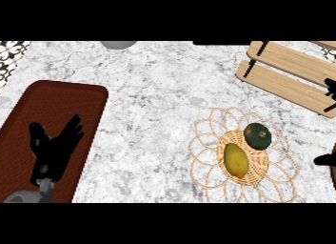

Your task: Pick the squash from the placemat and place it in the tiered shelf

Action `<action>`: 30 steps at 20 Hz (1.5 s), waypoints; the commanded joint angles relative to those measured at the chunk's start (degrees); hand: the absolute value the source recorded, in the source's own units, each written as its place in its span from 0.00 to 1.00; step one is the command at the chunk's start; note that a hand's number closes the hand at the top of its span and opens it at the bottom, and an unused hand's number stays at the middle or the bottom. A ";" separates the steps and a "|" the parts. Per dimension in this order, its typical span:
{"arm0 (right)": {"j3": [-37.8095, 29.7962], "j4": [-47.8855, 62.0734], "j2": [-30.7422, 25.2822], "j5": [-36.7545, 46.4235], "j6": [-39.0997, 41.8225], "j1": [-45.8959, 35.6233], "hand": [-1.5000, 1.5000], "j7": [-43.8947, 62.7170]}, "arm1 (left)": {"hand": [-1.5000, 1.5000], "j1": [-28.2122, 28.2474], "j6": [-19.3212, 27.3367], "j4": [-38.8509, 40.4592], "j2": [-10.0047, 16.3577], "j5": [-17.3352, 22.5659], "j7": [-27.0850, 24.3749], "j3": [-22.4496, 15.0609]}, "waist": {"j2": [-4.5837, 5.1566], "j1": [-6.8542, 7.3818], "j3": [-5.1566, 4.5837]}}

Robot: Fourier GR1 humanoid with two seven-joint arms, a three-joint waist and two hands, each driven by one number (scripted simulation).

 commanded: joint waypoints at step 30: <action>10.17 2.00 24.10 37.71 -0.38 -2.51 0.00 20.85 | 0.50 0.13 -6.34 0.53 -5.00 -7.15 1.64 7.43 | 0.12 -0.05 0.07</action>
